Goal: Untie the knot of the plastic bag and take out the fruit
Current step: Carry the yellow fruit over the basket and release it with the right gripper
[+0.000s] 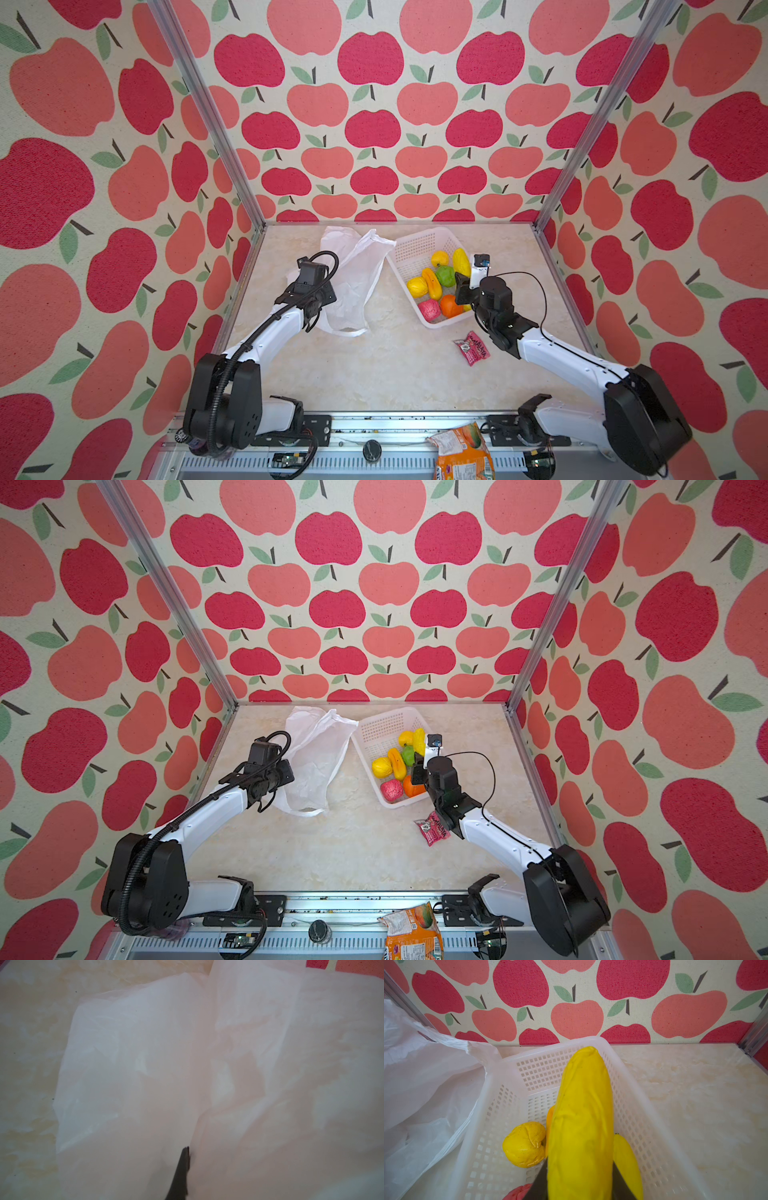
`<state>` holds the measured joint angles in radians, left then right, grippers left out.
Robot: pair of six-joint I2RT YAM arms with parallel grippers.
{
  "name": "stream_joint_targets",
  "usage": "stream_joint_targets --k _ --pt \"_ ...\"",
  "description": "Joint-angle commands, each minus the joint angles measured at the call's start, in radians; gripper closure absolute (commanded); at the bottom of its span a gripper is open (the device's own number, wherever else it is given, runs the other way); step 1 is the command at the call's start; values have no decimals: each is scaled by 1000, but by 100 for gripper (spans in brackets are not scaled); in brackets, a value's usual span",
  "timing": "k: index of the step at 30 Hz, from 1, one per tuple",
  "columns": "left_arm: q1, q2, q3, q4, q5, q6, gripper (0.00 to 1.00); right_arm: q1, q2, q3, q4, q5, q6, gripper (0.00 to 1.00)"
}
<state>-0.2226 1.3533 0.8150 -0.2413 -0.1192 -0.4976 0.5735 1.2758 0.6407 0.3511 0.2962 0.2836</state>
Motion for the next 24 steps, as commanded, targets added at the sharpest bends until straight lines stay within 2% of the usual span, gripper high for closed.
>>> stream_joint_targets --k 1,7,13,19,24 --pt "7 36 46 19 -27 22 100 -36 115 141 -137 -118 21 71" --pt "13 97 78 14 -55 27 100 -67 400 396 -238 -182 -5 73" --pt "16 149 114 2 -42 31 100 -78 640 649 -345 -190 -26 72" --pt "14 178 129 0 -21 37 98 -90 780 800 -426 -188 -19 66" --pt "14 187 132 2 -13 37 93 -104 816 845 -452 -196 -9 56"
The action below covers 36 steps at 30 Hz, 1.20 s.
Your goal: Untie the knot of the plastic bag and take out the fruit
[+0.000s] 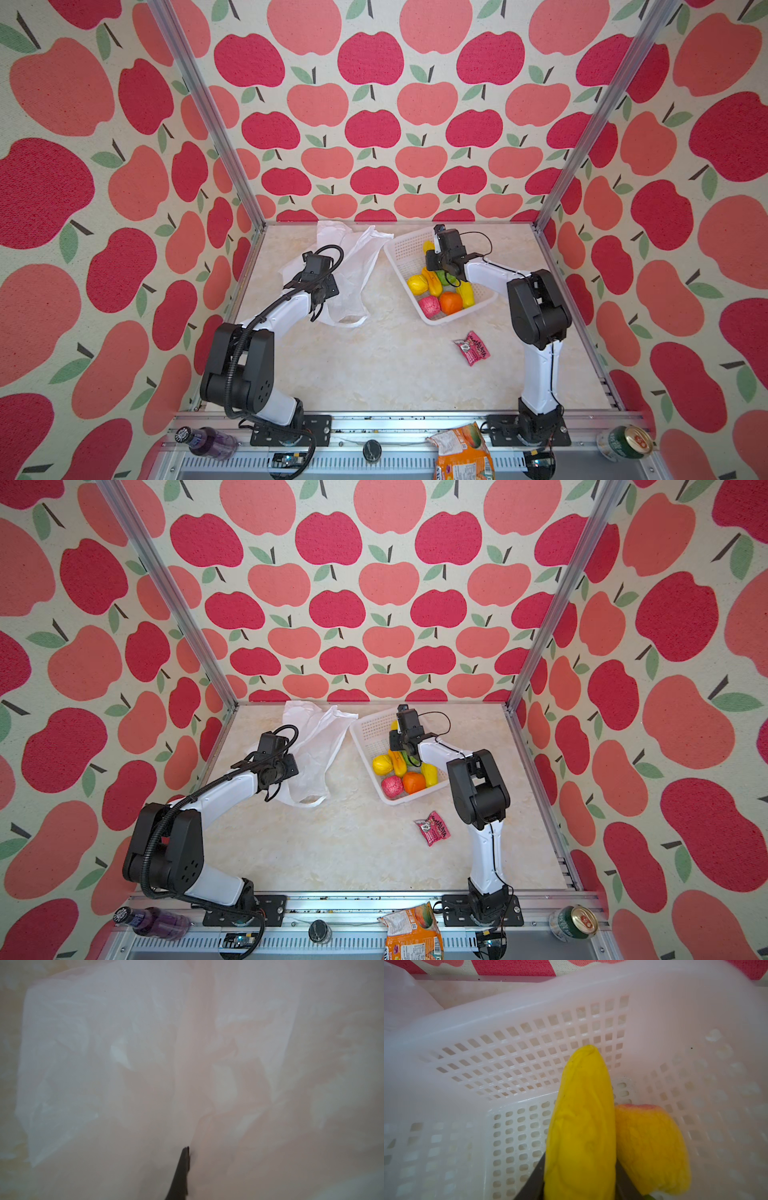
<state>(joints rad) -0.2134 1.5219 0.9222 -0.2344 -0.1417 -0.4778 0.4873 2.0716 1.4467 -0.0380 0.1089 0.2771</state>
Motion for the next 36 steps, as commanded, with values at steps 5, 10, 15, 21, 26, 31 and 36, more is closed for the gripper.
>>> stream_joint_targets --k 5,10,15,21,26,31,36 --pt "4 18 29 -8 14 18 81 -19 -4 28 -56 -8 -14 27" --pt "4 -1 29 -15 19 15 60 -18 -67 -20 -30 -10 -18 15" --pt "1 -39 27 -35 19 11 40 -18 -164 -100 5 -21 -11 10" --pt "-8 -152 15 -58 33 10 12 -19 -307 -200 20 -11 -20 4" --pt "-21 -302 2 -97 53 15 1 -18 -416 -260 0 12 -25 1" --pt "-17 -480 -8 -151 56 16 1 -19 -541 -324 -25 28 -21 1" --pt "18 -641 -52 -182 14 15 1 -18 -684 -384 -77 69 -9 1"
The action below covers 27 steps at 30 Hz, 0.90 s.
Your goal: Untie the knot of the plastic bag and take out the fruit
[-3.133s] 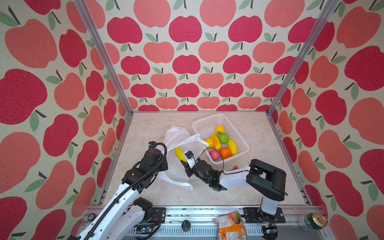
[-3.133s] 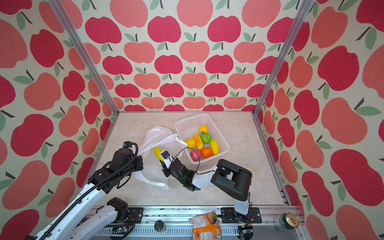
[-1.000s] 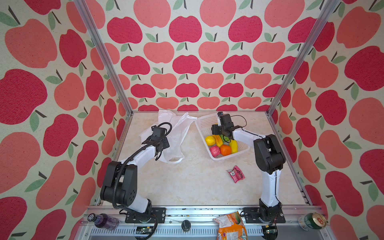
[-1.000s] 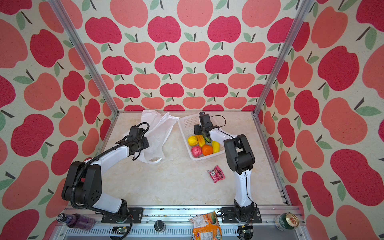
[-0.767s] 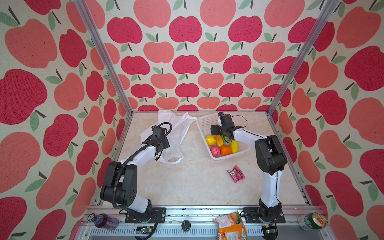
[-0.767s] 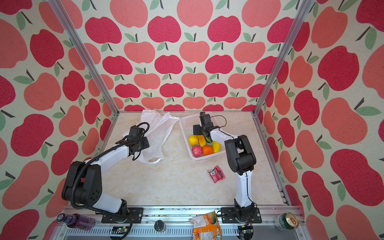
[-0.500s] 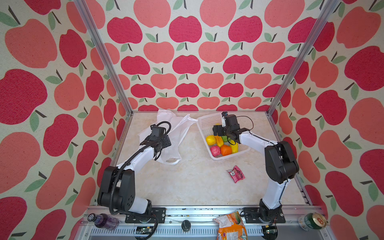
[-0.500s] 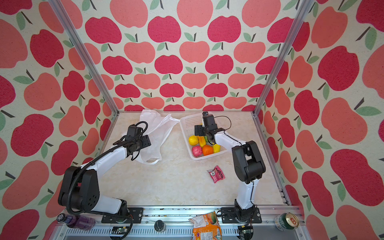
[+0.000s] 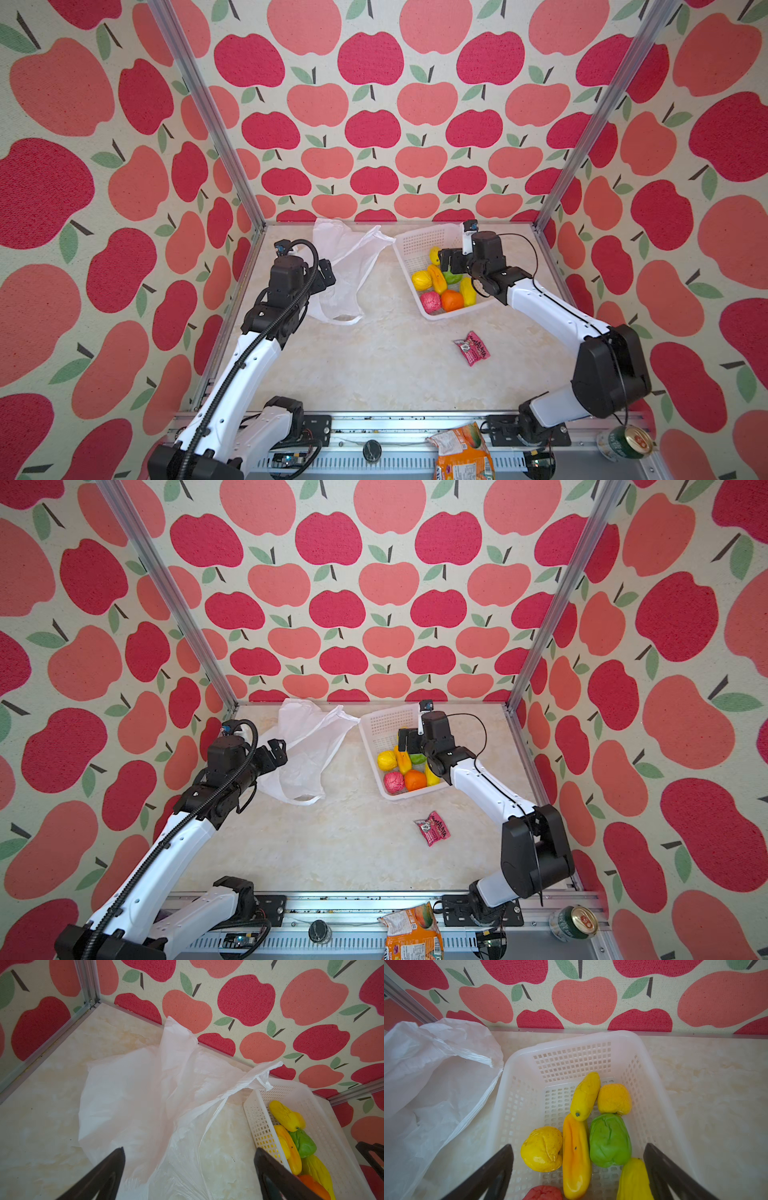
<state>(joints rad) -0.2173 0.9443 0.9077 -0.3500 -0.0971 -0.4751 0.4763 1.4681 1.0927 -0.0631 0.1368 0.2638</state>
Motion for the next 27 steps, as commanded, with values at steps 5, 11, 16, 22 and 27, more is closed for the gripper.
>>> stream_joint_targets --k 5,11,16,22,27 --pt "102 -247 -152 -40 -152 25 1 -9 -269 -111 -107 142 34 1" --pt "225 -424 -321 41 -263 42 1 -11 -477 -213 -155 262 -43 1" --pt "287 -472 -445 166 -229 100 1 -18 -612 -340 -159 258 -232 1" --pt "292 -465 -552 304 -217 200 1 -110 -618 -488 -40 146 -285 1" --pt "313 -350 -709 610 -284 230 1 -269 -487 -534 79 216 -272 1"
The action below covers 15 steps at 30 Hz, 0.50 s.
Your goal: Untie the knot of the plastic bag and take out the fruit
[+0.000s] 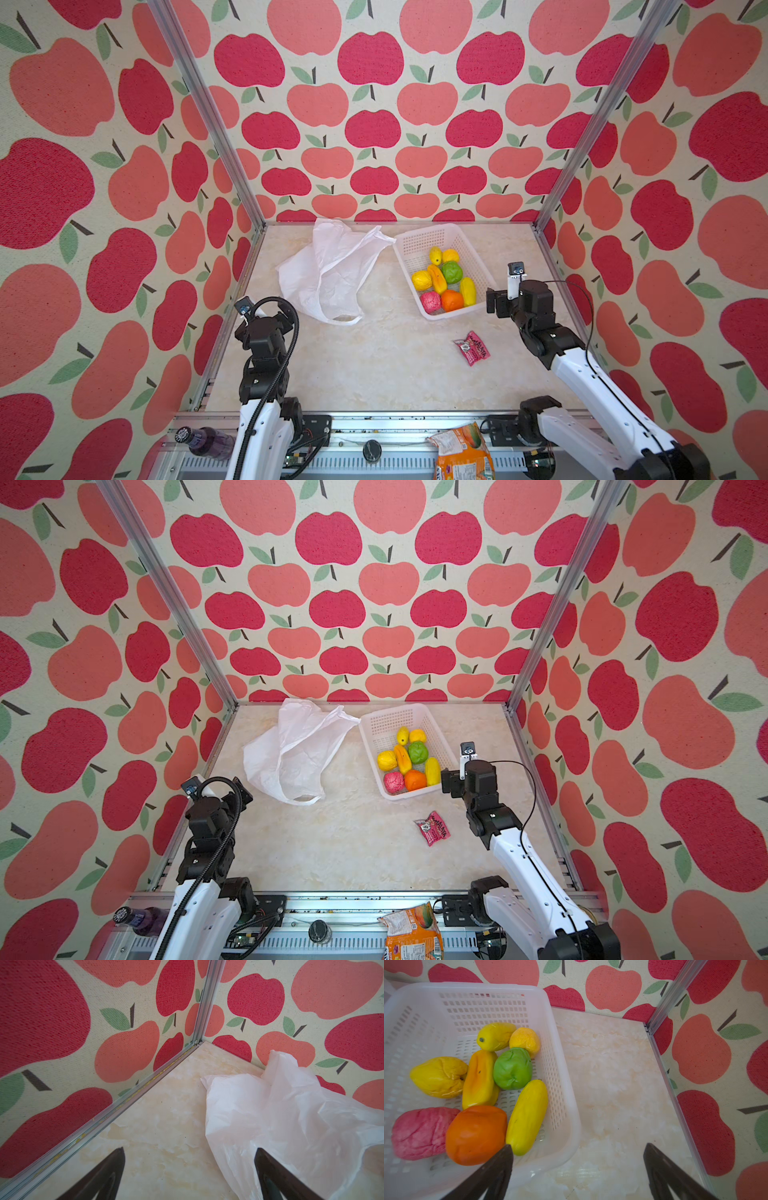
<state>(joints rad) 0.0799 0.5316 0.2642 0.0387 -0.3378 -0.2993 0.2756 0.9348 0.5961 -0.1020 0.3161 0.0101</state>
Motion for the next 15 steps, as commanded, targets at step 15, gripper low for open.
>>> stream_joint_targets --k 15 --pt "49 704 58 551 107 105 1 -142 378 -230 739 77 -64 1"
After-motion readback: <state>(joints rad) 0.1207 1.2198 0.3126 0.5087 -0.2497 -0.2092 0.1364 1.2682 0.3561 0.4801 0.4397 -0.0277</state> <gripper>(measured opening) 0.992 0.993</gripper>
